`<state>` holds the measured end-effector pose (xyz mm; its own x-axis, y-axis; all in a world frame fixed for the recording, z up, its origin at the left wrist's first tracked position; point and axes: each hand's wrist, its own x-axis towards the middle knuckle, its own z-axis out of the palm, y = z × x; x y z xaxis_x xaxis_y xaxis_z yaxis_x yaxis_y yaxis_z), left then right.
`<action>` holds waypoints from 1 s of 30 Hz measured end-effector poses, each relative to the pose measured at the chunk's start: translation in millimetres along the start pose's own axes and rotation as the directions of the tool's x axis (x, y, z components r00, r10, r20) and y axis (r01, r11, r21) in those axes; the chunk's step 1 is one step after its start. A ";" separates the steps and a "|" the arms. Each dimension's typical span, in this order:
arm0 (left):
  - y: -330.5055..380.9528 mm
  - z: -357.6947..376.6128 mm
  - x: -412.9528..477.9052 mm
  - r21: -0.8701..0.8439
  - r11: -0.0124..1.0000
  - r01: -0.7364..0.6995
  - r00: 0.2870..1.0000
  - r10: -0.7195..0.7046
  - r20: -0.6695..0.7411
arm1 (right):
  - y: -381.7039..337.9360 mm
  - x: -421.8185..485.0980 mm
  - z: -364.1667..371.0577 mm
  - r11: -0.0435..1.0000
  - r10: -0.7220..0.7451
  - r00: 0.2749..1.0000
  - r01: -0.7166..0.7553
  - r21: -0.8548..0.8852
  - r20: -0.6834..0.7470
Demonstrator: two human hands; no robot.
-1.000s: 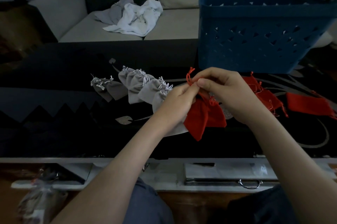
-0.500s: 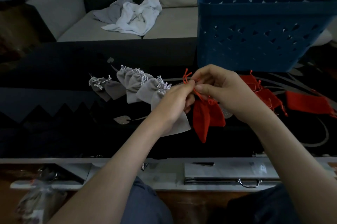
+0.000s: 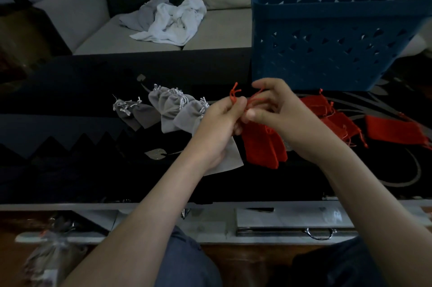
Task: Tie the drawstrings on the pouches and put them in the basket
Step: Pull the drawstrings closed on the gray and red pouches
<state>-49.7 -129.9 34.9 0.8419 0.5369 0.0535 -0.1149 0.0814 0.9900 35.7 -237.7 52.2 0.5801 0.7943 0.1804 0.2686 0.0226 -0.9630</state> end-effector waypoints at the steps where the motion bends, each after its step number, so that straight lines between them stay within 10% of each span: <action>1: 0.3 -0.3 0.5 -0.021 1.000 -0.008 1.000 0.008 -0.007 | 2.4 0.8 1.8 0.999 0.018 1.000 -0.017 -0.038 0.024; 13: 9.4 -8.6 -4.6 0.137 0.978 -0.157 0.987 0.160 -0.011 | 3.1 1.9 -5.0 1.000 0.013 1.000 -0.013 -0.023 -0.002; 21: 7.3 -8.0 -5.2 0.857 0.398 -0.326 0.880 0.460 0.121 | 1.2 -0.2 -5.1 0.999 -0.011 1.000 0.010 -0.047 -0.016; 30: 4.5 -3.7 -7.1 0.860 0.314 -0.402 0.786 0.600 0.148 | 1.0 -3.6 -4.8 0.995 0.080 0.997 -0.079 -0.058 0.018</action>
<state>-58.2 -130.2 38.6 0.6713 0.3464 0.6552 0.0792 -0.9125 0.4013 37.6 -243.4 51.6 0.5861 0.8042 0.0988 0.2661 -0.0758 -0.9610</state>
